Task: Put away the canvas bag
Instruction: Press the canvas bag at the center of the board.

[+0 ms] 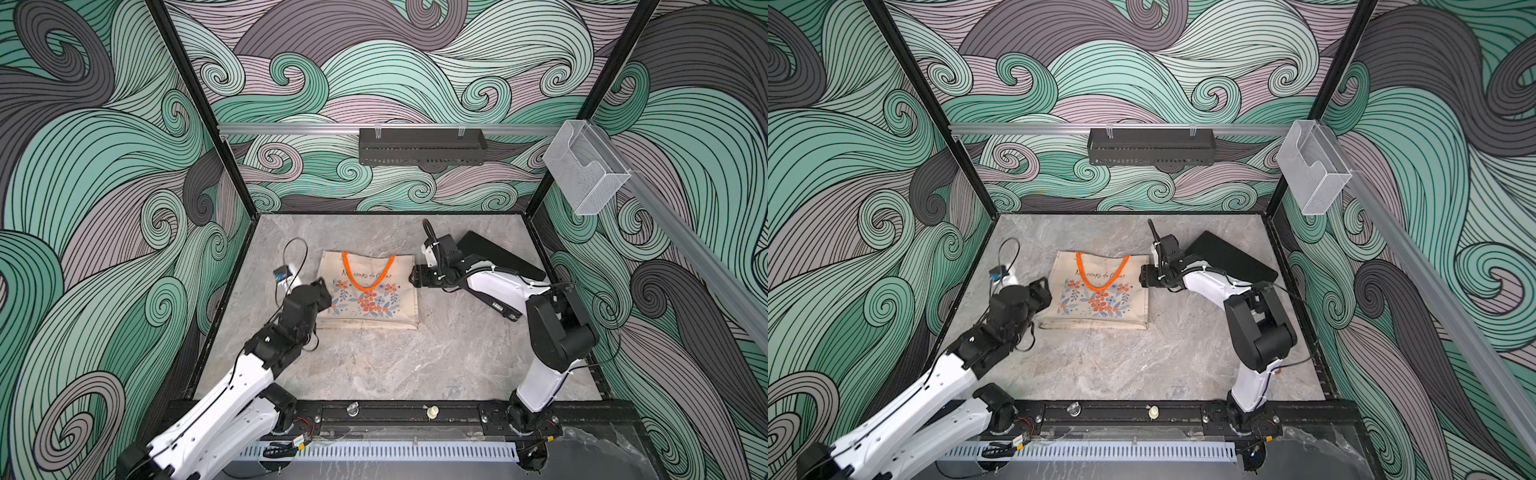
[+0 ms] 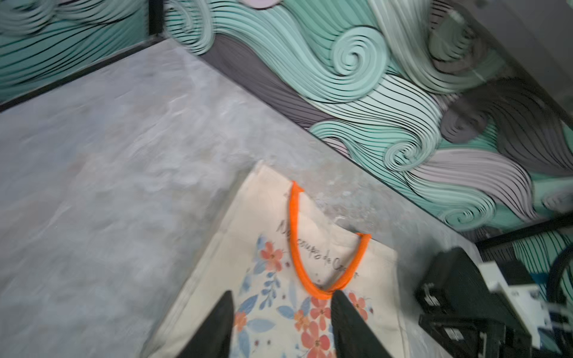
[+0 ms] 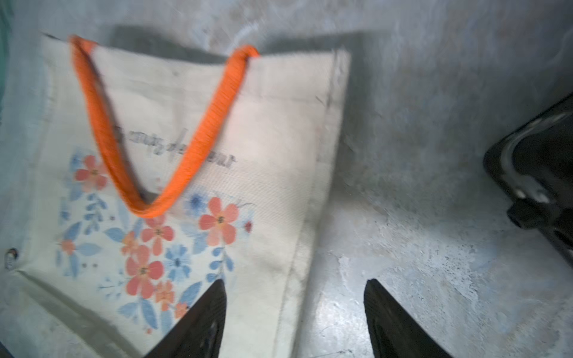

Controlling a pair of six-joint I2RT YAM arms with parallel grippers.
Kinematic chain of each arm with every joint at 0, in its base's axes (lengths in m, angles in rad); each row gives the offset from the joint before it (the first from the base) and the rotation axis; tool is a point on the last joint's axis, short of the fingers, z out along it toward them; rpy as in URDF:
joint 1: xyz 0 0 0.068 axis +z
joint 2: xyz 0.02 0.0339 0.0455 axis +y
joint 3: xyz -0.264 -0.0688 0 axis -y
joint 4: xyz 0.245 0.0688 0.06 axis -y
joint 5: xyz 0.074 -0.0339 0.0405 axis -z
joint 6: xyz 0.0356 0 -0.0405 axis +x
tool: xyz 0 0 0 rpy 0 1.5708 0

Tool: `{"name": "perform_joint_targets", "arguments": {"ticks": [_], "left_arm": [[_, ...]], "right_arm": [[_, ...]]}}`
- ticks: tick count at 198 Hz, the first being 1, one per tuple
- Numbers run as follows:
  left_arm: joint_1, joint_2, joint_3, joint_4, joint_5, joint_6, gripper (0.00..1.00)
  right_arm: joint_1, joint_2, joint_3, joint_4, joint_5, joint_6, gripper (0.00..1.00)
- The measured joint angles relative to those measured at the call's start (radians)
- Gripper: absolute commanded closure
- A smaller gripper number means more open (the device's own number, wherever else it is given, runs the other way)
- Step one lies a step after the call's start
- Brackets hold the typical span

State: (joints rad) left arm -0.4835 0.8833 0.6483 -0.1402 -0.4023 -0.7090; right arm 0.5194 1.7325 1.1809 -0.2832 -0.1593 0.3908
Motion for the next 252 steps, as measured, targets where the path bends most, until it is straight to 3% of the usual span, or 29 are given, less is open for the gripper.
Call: {"name": "perform_joint_targets", "arguments": {"ticks": [34, 79, 130, 191, 222, 252], "left_arm": [[0.170, 0.378, 0.166, 0.130, 0.355, 0.124, 0.42], [0.243, 0.679, 0.222, 0.137, 0.538, 0.163, 0.42], [0.248, 0.741, 0.141, 0.182, 0.510, 0.151, 0.48], [0.205, 0.734, -0.036, 0.429, 0.429, 0.050, 0.49], [0.178, 0.699, -0.006, 0.336, 0.404, 0.032, 0.47], [0.173, 0.663, 0.163, 0.177, 0.362, 0.052, 0.45]], "right_arm": [[0.097, -0.018, -0.001, 0.129, -0.027, 0.040, 0.35], [0.085, 0.187, 0.006, 0.229, -0.099, 0.115, 0.36], [0.055, 0.221, 0.002, 0.213, -0.084, 0.116, 0.35], [0.016, 0.211, -0.044, 0.246, -0.073, 0.058, 0.35], [0.019, 0.159, -0.043, 0.174, -0.038, 0.029, 0.35], [0.013, 0.110, 0.020, 0.086, -0.034, 0.008, 0.36]]}}
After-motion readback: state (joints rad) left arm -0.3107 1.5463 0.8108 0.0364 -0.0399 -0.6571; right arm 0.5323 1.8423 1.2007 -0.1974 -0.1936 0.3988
